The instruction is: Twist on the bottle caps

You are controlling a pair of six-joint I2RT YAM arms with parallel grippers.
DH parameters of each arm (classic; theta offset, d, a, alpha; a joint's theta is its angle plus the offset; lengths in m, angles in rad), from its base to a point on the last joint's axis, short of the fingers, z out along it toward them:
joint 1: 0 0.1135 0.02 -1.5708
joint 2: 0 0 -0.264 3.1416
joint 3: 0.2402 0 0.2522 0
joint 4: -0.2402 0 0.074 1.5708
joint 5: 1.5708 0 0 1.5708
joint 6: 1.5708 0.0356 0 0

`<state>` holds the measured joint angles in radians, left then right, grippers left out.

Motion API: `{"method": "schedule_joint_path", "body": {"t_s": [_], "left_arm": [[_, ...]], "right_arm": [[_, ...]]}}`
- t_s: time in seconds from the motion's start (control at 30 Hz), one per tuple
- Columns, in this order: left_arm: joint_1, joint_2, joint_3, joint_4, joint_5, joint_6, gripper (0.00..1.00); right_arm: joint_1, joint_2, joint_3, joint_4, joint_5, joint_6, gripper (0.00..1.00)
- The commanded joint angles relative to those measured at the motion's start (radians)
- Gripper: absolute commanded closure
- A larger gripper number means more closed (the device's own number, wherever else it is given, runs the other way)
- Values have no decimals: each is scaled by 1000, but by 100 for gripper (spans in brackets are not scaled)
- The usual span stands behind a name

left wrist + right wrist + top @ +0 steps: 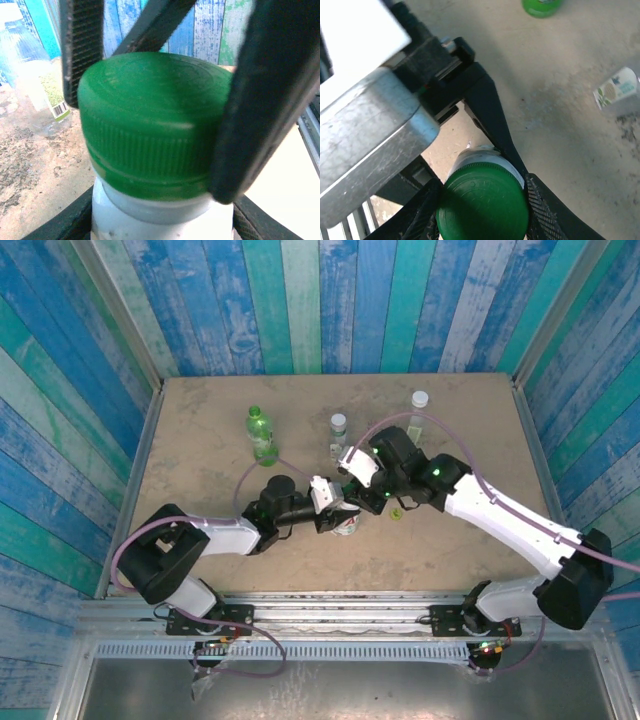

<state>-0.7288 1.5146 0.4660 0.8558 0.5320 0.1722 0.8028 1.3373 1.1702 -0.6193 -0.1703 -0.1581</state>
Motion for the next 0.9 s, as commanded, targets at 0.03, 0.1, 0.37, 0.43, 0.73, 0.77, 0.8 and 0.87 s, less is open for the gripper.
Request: {"method": "schedule_joint_path", "body": {"t_s": [0.03,0.1,0.37,0.43,0.73,0.77,0.8,0.87], "left_arm": [[8,-9,2,50,-199,-43,47],[8,-13,-3,49,-194,-41,47],[9,-39,-10,19,-162,-23,37],[8,-46,-19,28,-160,-36,22],[9,-127,-85,71,-193,-138,6],[9,-141,-97,68,-203,-149,6],[9,-160,-113,68,-215,-161,6],[16,-185,-141,65,-228,-187,6]], "right_arm": [[87,-25,-20,-6,181,392,94],[92,-42,-30,-1,159,332,86],[92,-85,-63,57,124,111,80],[73,-102,-78,63,103,39,80],[-135,-118,20,-26,-27,-147,83],[-162,-106,43,-55,-38,-173,83],[-188,-94,62,-67,-39,-195,83],[-246,-68,94,-62,-18,-221,83]]}}
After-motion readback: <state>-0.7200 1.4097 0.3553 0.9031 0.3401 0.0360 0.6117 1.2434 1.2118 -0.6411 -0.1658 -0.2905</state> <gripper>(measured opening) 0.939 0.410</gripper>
